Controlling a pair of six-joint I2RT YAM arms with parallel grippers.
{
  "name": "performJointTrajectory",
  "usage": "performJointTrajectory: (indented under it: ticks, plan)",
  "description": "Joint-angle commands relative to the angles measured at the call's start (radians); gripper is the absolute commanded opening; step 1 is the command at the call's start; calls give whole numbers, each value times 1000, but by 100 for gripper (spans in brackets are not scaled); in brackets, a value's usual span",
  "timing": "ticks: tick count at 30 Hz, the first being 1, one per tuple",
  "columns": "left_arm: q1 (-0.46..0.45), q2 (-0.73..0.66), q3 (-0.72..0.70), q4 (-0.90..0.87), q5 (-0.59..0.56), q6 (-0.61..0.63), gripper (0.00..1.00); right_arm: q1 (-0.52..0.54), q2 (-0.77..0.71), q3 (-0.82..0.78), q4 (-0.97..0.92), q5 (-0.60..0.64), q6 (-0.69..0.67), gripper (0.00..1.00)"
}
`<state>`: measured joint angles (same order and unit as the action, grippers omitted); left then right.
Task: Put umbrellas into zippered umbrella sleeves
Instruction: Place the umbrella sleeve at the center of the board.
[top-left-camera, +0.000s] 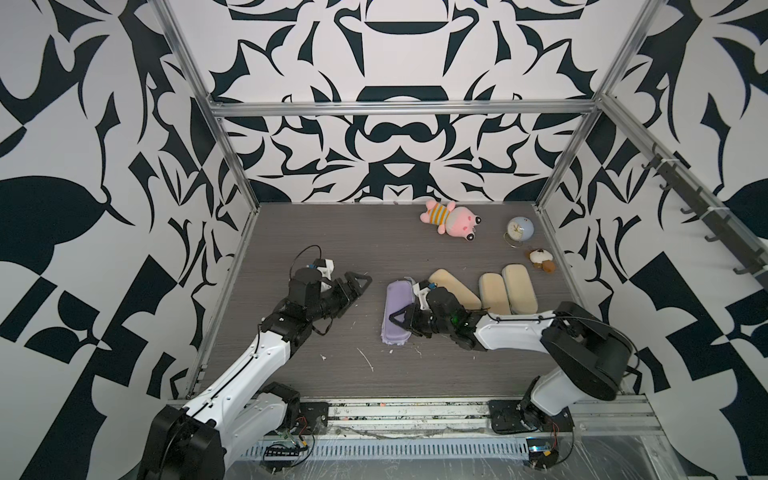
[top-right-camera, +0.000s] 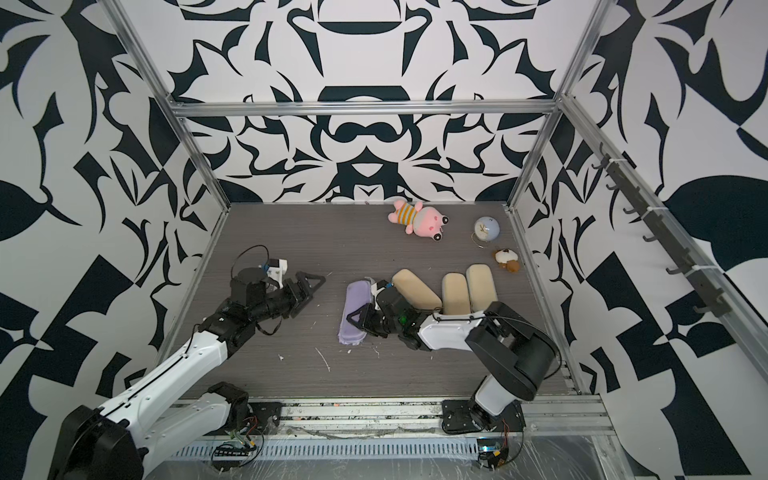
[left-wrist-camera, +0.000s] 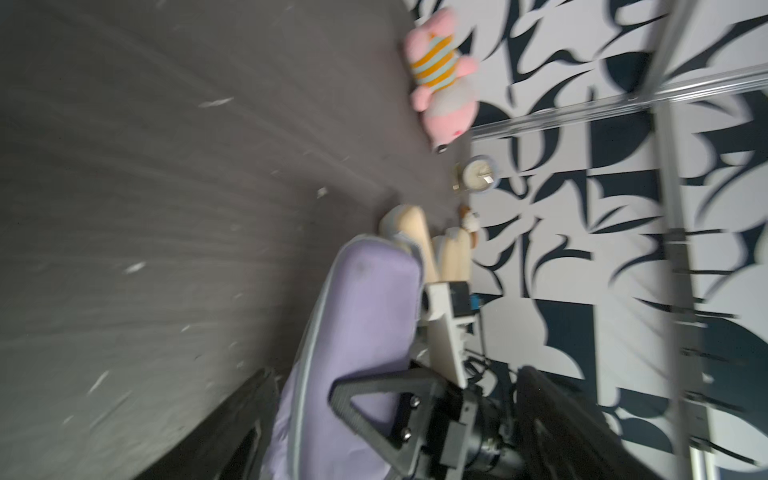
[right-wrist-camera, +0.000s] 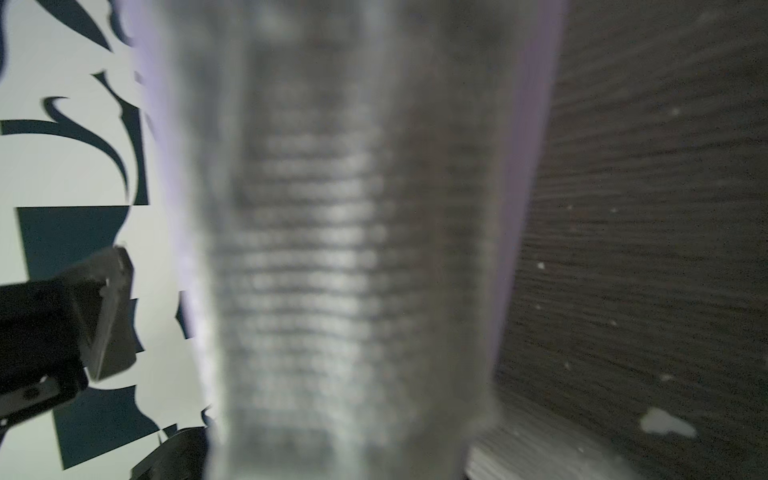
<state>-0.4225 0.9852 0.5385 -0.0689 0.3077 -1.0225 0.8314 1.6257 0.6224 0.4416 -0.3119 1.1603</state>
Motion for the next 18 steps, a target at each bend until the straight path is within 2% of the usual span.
performJointTrajectory:
  ticks: [1,4,6,7,8,9,11,12,14,18]
  plan:
    - [-5,-20,25,-255,-172,130,100,-4,-8,73,-74,32,-42,31]
    - [-1,-92,55,-343,-344,152,99,-3,-29,121,-259,42,-90,45]
    - [13,-162,44,-371,-398,78,100,-5,-47,155,-378,52,-119,56]
    - [31,-189,23,-334,-375,58,100,-9,-54,168,-423,53,-128,59]
    - [63,-209,-7,-263,-276,50,88,-13,-61,185,-482,60,-141,64]
    - [93,-212,-20,-221,-192,31,67,-18,-68,205,-549,73,-158,67]
    - [98,-154,34,-282,-113,49,51,-34,-79,232,-649,76,-197,71]
    - [77,-110,80,-349,-88,69,47,-45,-89,234,-684,78,-205,72]
    - [-11,-41,131,-415,-97,73,48,-66,-109,230,-720,69,-231,74]
    - [-211,20,82,-249,-80,-57,61,-81,-144,254,-812,73,-301,76]
